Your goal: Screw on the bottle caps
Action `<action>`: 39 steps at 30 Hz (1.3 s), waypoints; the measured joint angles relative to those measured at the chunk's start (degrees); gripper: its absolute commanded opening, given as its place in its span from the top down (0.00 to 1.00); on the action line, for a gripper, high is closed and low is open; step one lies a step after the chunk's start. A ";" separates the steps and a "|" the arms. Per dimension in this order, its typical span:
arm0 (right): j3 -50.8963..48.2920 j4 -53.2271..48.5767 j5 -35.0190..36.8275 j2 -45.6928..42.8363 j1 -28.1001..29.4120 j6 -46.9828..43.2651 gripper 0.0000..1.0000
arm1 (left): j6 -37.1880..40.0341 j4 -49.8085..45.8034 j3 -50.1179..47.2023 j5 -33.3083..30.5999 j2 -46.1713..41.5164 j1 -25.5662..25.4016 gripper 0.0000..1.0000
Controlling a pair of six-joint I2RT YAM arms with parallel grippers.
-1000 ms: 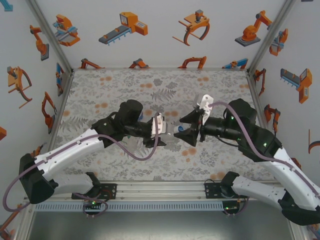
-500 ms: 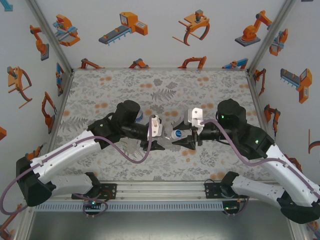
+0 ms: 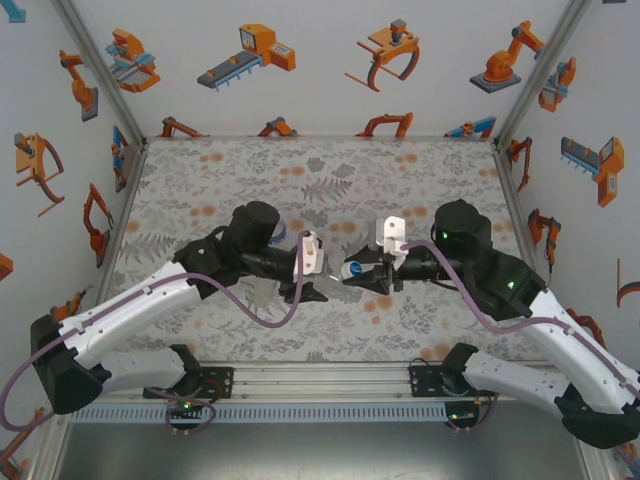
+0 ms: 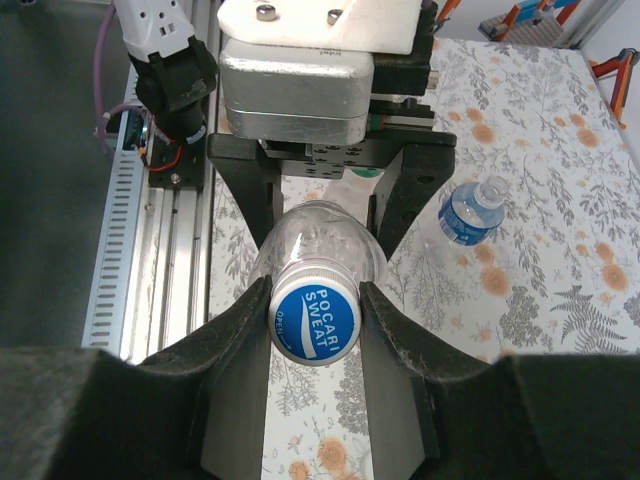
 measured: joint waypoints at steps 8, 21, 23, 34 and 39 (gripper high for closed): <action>-1.05 0.52 6.23 0.33 0.00 2.56 0.96 | -4.28 5.35 -2.62 -7.41 -6.47 0.44 0.26; 2.08 0.09 23.39 15.56 -6.16 11.76 1.00 | -14.93 5.46 -3.19 -21.20 -14.36 7.04 0.22; 3.13 0.39 26.58 18.97 -9.62 15.61 1.00 | -18.43 4.15 -2.99 -24.61 -15.19 9.40 0.22; 8.96 4.96 38.40 37.00 -23.67 26.60 1.00 | -28.70 -3.17 -2.64 -32.44 -17.49 19.34 0.23; 13.84 7.48 41.13 45.33 -26.32 25.49 1.00 | -30.64 -3.56 -2.97 -32.09 -18.69 21.40 0.23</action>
